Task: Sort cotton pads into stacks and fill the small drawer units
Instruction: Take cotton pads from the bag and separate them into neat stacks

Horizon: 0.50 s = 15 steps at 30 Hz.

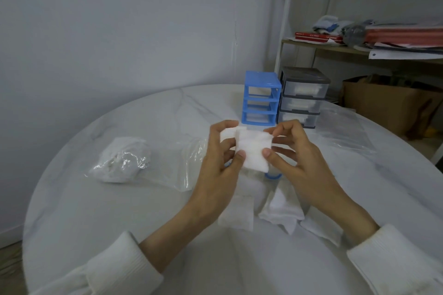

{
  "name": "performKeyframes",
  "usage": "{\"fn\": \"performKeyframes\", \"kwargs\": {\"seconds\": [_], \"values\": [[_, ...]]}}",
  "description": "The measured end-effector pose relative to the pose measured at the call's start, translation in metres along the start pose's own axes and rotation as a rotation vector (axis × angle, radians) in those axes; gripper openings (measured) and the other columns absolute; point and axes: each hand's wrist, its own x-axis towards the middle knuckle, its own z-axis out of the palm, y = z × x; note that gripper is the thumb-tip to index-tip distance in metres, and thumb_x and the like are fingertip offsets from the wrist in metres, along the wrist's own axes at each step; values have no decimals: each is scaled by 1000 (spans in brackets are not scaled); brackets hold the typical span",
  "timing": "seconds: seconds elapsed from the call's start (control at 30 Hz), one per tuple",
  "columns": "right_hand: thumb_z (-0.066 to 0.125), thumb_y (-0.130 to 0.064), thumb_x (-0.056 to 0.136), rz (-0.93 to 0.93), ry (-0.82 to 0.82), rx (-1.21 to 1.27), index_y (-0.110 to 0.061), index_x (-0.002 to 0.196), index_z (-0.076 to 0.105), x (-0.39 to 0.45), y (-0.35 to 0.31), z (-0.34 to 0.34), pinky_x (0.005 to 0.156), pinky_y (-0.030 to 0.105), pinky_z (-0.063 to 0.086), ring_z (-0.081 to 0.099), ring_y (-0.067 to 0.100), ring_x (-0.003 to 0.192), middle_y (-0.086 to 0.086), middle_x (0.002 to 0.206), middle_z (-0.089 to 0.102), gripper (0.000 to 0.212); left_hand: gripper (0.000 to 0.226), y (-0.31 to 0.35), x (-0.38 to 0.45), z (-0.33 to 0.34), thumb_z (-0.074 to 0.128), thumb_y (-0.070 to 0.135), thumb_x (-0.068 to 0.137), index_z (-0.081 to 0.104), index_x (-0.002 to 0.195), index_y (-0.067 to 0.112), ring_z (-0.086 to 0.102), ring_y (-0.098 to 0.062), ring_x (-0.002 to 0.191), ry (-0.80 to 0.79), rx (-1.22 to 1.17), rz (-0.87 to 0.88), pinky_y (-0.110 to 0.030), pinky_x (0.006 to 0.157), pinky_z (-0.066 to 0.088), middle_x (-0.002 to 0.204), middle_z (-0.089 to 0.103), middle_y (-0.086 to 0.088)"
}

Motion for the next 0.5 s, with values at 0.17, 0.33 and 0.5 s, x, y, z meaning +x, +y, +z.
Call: {"fn": "performKeyframes", "kwargs": {"seconds": [0.17, 0.33, 0.5], "values": [[59, -13, 89, 41, -29, 154, -25, 85, 45, 0, 0, 1, 70, 15, 51, 60, 0, 75, -17, 94, 54, 19, 26, -4, 2, 0, 47, 5, 90, 39, 78, 27, 49, -11, 69, 23, 45, 47, -26, 63, 42, 80, 51, 2], [57, -7, 89, 39, -54, 243, -20, 86, 62, 2, 1, 0, 73, 18, 50, 60, 4, 79, -15, 90, 64, 14, 29, -3, 3, -1, 49, 1, 94, 60, 78, 22, 53, -8, 68, 22, 115, 53, -24, 65, 44, 75, 59, 12], [58, -7, 89, 58, -40, 222, -27, 93, 65, 2, 0, 0, 78, 15, 50, 62, 4, 89, -12, 99, 66, 22, 32, -1, 3, 0, 49, -3, 92, 63, 92, 26, 59, -6, 78, 63, 159, 35, -13, 66, 44, 98, 65, 6]]}}
